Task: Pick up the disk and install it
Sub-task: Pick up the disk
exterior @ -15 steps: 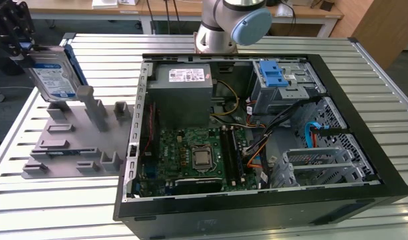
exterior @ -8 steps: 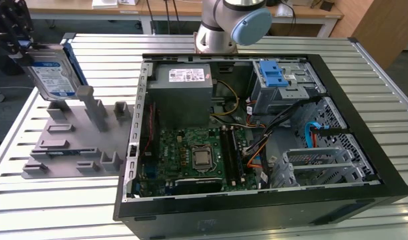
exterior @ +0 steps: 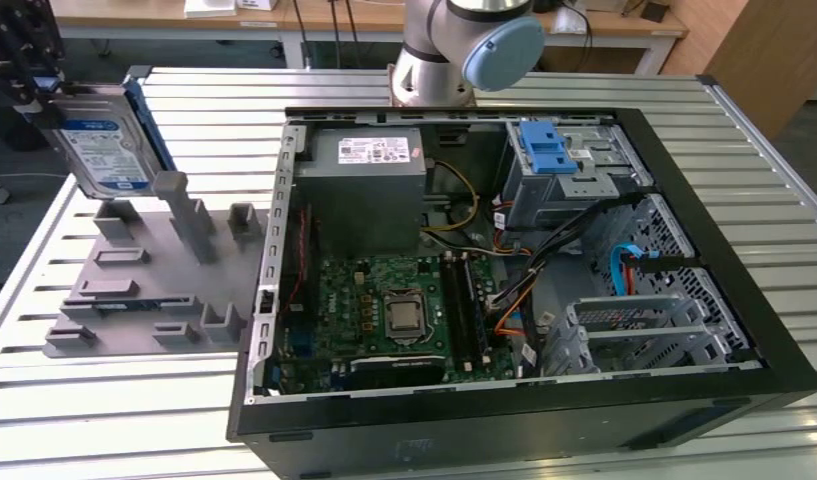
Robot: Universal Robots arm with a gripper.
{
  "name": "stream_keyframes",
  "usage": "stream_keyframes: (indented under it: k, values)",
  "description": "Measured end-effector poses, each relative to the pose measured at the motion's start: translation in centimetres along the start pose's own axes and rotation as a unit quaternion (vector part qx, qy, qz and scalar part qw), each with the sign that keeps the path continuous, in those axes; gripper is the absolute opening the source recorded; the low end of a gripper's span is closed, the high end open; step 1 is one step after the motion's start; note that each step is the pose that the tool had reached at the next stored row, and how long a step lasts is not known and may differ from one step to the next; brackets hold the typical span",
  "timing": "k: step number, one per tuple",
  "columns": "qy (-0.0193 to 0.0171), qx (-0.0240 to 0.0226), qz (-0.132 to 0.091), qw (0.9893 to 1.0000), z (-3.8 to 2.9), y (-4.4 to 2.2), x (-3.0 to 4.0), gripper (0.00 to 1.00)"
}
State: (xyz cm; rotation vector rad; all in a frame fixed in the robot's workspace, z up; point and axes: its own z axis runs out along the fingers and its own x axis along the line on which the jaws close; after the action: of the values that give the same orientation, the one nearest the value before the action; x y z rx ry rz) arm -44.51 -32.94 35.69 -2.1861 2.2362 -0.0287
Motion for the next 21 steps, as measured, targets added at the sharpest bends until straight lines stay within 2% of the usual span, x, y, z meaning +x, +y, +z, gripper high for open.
stream_keyframes:
  k: [11, 21]
  values:
    - [0.0, 0.0, 0.0, 1.0, -0.99, -0.02, 0.0, 0.36]
    - [-0.0005, 0.0001, 0.0, 1.0, -1.43, -0.03, 0.01, 0.36]
